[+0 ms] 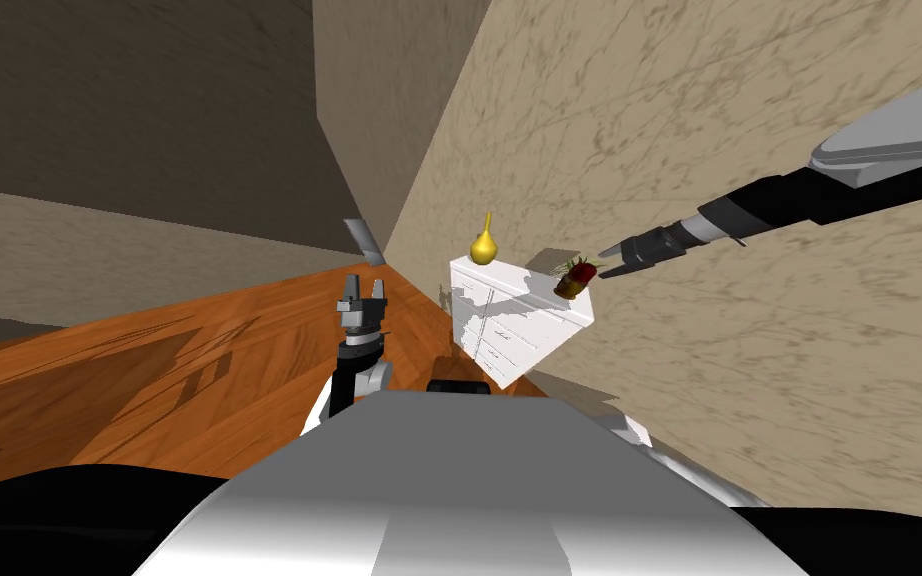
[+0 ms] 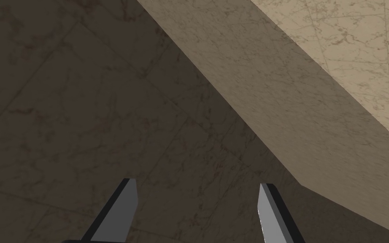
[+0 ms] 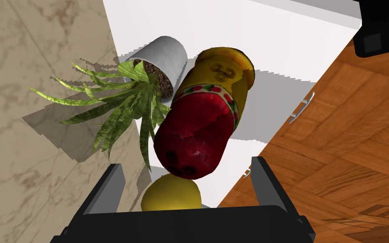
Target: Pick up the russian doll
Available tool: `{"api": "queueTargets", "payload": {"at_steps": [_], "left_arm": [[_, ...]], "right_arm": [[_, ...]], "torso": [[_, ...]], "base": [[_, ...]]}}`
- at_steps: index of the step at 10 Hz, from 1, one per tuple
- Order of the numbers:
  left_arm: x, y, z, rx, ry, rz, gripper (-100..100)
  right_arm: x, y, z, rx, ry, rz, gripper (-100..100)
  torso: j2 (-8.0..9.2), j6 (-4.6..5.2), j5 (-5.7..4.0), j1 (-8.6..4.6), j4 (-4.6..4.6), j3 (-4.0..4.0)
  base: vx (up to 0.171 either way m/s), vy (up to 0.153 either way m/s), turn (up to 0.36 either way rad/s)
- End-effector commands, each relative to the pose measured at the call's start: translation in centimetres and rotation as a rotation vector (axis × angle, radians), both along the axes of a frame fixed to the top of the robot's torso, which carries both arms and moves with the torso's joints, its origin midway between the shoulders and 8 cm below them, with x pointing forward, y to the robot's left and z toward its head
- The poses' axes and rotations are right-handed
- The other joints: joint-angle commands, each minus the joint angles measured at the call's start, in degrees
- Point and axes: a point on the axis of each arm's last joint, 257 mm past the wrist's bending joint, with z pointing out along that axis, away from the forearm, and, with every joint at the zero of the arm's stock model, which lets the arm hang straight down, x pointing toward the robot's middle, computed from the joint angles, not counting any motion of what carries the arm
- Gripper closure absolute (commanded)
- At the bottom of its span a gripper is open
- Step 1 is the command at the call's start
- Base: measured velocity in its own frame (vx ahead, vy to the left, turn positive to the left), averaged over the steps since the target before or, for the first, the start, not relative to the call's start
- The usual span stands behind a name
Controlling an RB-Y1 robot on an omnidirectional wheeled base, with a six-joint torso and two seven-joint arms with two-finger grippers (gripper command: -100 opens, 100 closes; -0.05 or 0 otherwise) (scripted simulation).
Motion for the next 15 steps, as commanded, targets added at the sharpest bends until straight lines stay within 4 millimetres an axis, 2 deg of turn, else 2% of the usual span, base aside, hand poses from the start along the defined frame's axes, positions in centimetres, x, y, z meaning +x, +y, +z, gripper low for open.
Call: {"api": "queueTargets", "payload": {"at_steps": [1, 2, 3, 6, 11, 13, 15], "left_arm": [[0.0, 0.0, 0.0, 0.000, 0.000, 0.000, 0], [0.0, 0.0, 0.0, 0.000, 0.000, 0.000, 0], [0.0, 0.0, 0.0, 0.000, 0.000, 0.000, 0], [0.0, 0.0, 0.0, 0.000, 0.000, 0.000, 0], [0.0, 0.0, 0.0, 0.000, 0.000, 0.000, 0], [0.0, 0.0, 0.0, 0.000, 0.000, 0.000, 0], [0.0, 0.0, 0.0, 0.000, 0.000, 0.000, 0]], "right_arm": [[-0.5, -0.6, -0.1, -0.004, 0.000, 0.012, -100], [-1.3, -1.8, -0.2, -0.006, 0.000, 0.024, -100], [-1.3, -1.8, -0.2, -0.006, 0.000, 0.024, -100], [-3.0, -3.9, -0.6, -0.002, 0.001, 0.043, -100], [-4.8, -5.9, -1.2, -0.002, -0.001, 0.074, -100], [-6.8, -7.7, -1.9, 0.015, 0.001, 0.085, -100], [-6.7, -7.5, -1.9, 0.010, 0.000, 0.092, -100]], "torso": [[0.00, 0.00, 0.00, 0.00, 0.00, 0.00], [0.09, -0.02, -0.01, -0.08, 0.01, 0.04], [0.14, 0.02, -0.03, -0.10, 0.04, 0.08], [0.14, -0.02, -0.01, -0.13, 0.02, 0.07], [0.13, 0.00, -0.01, -0.03, 0.03, 0.07], [0.19, 0.00, -0.02, -0.11, 0.04, 0.10], [0.01, -0.05, 0.02, -0.03, -0.02, -0.01]], "base": [[0.084, 0.080, -0.053], [0.076, 0.081, -0.078], [0.062, 0.072, -0.050], [0.086, 0.075, -0.062], [0.073, 0.091, -0.061], [0.104, 0.103, -0.095], [0.076, 0.072, -0.034]]}}
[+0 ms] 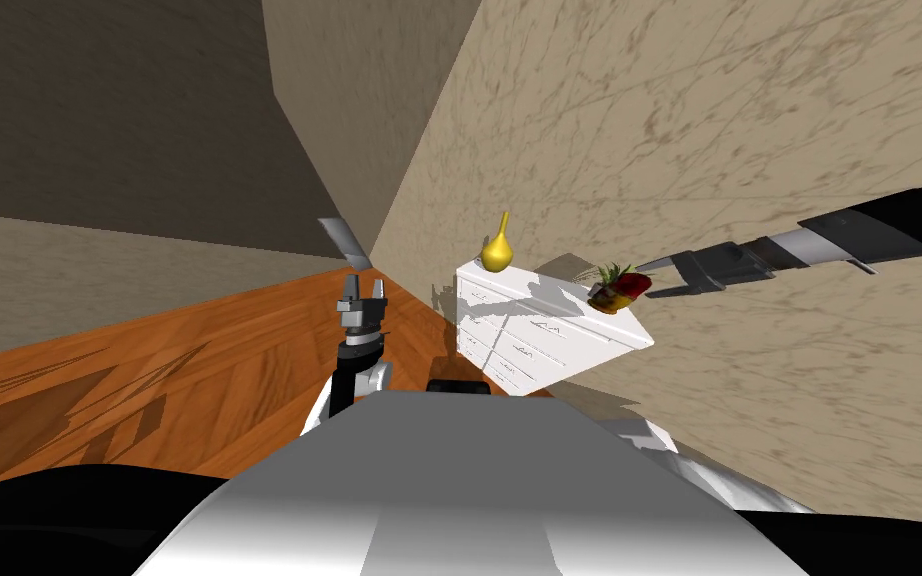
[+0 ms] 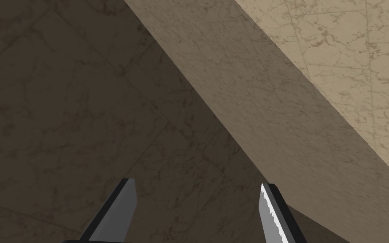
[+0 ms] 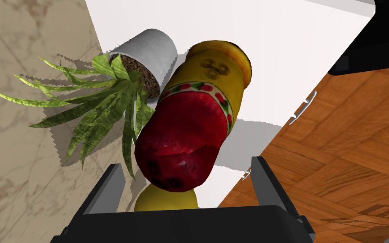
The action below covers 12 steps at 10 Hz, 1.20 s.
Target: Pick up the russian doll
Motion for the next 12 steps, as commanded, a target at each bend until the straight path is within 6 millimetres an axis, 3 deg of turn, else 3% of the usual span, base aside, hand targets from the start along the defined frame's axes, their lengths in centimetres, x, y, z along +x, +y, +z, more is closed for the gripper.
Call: {"api": "queueTargets", "payload": {"at_steps": [1, 5, 6, 7, 12], "left_arm": [[0.0, 0.0, 0.0, 0.000, 0.000, 0.000, 0], [0.0, 0.0, 0.0, 0.000, 0.000, 0.000, 0], [0.0, 0.0, 0.0, 0.000, 0.000, 0.000, 0], [0.0, 0.0, 0.0, 0.000, 0.000, 0.000, 0], [0.0, 0.0, 0.0, 0.000, 0.000, 0.000, 0]], "right_arm": [[0.0, 0.0, 0.0, 0.000, 0.000, 0.000, 100], [0.2, 0.0, 0.3, -0.003, -0.008, -0.001, 100], [0.2, 0.0, 0.3, -0.003, -0.008, -0.001, 0], [1.0, 0.7, 0.5, -0.007, -0.002, -0.008, 100], [3.8, 3.6, 1.3, -0.017, -0.002, -0.043, 100]], "torso": [[0.00, 0.00, 0.00, 0.00, 0.00, 0.00], [0.23, 0.00, -0.20, -0.17, -0.03, 0.09], [0.23, 0.00, -0.20, -0.17, -0.03, 0.09], [0.23, 0.00, -0.20, -0.17, -0.04, 0.09], [0.48, 0.02, -0.30, -0.54, 0.04, 0.25]], "base": [[0.009, 0.006, 0.002], [0.002, -0.001, -0.001], [0.000, 0.000, 0.000], [-0.080, -0.052, 0.086], [-0.107, -0.114, 0.081]]}}
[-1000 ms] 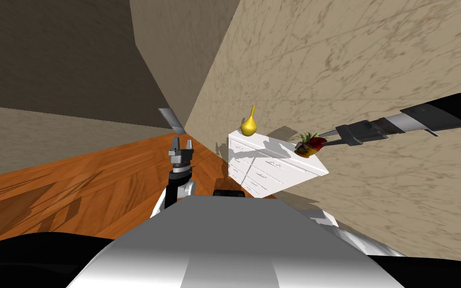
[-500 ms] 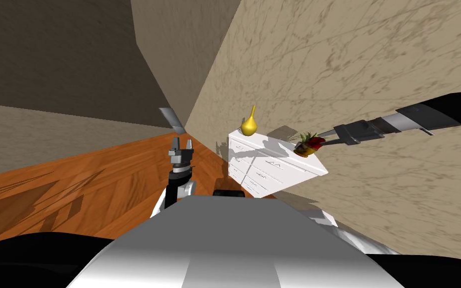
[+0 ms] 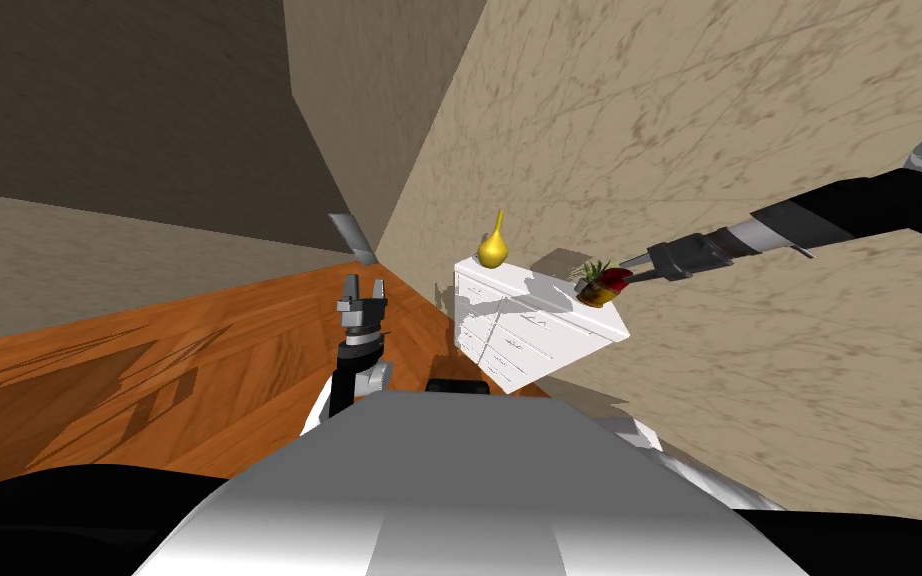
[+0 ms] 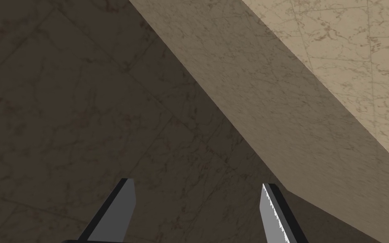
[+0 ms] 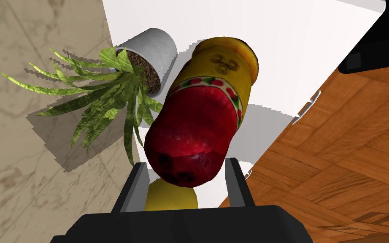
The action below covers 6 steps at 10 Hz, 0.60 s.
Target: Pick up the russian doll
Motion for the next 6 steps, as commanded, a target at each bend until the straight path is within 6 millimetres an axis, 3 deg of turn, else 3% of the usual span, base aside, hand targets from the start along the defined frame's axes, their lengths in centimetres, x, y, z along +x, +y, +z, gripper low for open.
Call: {"api": "queueTargets", "payload": {"at_steps": [1, 4, 6], "left_arm": [[0.0, 0.0, 0.0, 0.000, 0.000, 0.000, 0], [0.0, 0.0, 0.0, 0.000, 0.000, 0.000, 0], [0.0, 0.0, 0.0, 0.000, 0.000, 0.000, 0]], "right_arm": [[1.5, 1.5, 0.4, -0.006, -0.003, -0.012, 100], [2.3, 2.6, 0.6, 0.004, 0.000, -0.039, 100], [3.9, 5.0, 0.8, -0.003, -0.003, -0.046, 100]], "torso": [[0.00, 0.00, 0.00, 0.00, 0.00, 0.00], [-0.04, -0.01, 0.01, 0.04, -0.01, -0.02], [-0.02, 0.01, 0.02, 0.04, 0.00, -0.01]], "base": [[-0.125, -0.139, 0.114], [-0.078, -0.086, 0.062], [-0.108, -0.116, 0.095]]}}
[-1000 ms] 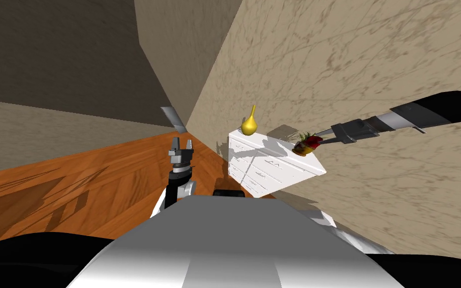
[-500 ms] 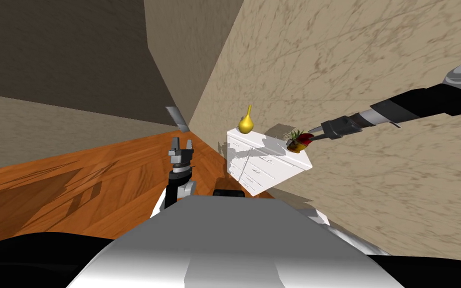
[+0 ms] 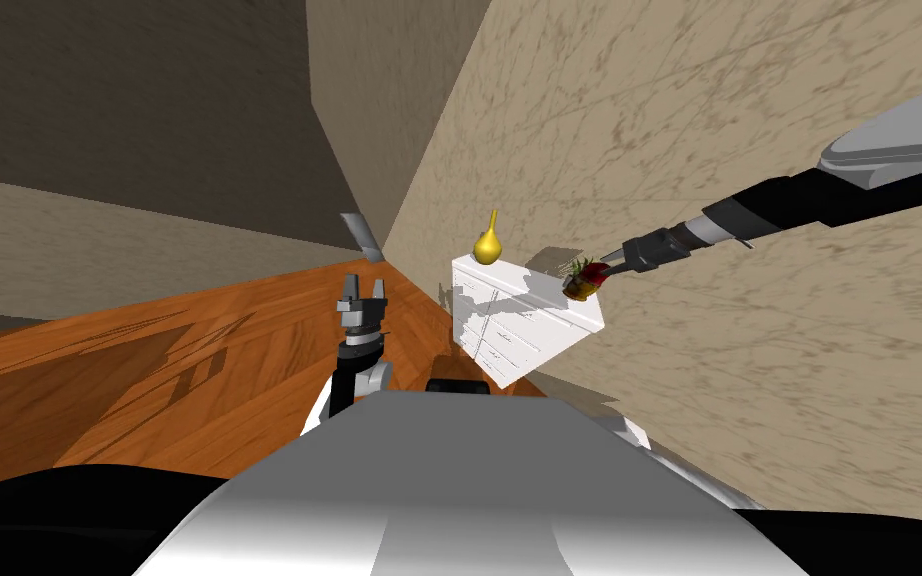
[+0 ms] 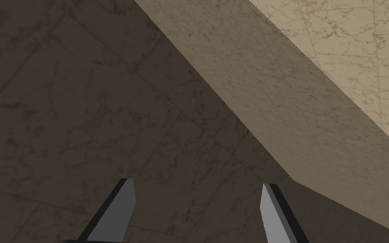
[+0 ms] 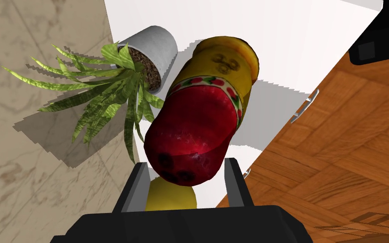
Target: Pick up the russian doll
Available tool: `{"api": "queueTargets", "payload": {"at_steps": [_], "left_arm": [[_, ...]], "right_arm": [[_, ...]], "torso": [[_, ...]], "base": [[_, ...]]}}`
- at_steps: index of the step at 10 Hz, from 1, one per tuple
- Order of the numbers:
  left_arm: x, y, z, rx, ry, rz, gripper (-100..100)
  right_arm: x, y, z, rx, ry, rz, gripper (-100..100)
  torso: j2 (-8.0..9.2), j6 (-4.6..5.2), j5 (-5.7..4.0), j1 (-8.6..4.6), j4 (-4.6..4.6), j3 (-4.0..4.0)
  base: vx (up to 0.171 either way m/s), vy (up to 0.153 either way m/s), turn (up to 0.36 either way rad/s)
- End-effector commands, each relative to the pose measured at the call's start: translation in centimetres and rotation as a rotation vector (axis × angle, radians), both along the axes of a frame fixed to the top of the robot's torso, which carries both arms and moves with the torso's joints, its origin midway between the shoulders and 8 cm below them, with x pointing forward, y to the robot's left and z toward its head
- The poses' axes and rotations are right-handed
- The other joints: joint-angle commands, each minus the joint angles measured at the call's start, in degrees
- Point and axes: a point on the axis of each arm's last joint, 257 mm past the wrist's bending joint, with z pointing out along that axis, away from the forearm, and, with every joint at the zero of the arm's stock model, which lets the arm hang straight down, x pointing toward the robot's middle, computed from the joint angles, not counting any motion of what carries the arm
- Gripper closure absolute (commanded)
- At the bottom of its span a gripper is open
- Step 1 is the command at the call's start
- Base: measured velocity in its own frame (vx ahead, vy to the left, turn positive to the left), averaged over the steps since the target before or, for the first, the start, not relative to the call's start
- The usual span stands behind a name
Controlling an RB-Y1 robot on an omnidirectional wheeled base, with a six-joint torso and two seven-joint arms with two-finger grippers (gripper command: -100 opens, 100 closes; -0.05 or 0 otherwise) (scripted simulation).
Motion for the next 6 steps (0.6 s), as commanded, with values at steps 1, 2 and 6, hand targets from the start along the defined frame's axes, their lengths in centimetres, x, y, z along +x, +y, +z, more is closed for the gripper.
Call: {"api": "queueTargets", "payload": {"at_steps": [1, 2, 6], "left_arm": [[0.0, 0.0, 0.0, 0.000, 0.000, 0.000, 0], [0.0, 0.0, 0.0, 0.000, 0.000, 0.000, 0], [0.0, 0.0, 0.0, 0.000, 0.000, 0.000, 0]], "right_arm": [[0.9, 0.7, 0.2, 0.010, 0.001, -0.021, 100], [1.6, 2.0, 0.2, 0.010, 0.000, -0.028, 100], [1.9, 2.7, 0.3, 0.014, 0.002, -0.037, 0]], "torso": [[0.00, 0.00, 0.00, 0.00, 0.00, 0.00], [-0.02, 0.08, 0.00, 0.07, 0.02, 0.01], [-0.22, 0.11, 0.06, 0.29, -0.01, -0.09]], "base": [[-0.114, -0.093, 0.063], [-0.114, -0.068, 0.061], [-0.049, -0.043, 0.037]]}}
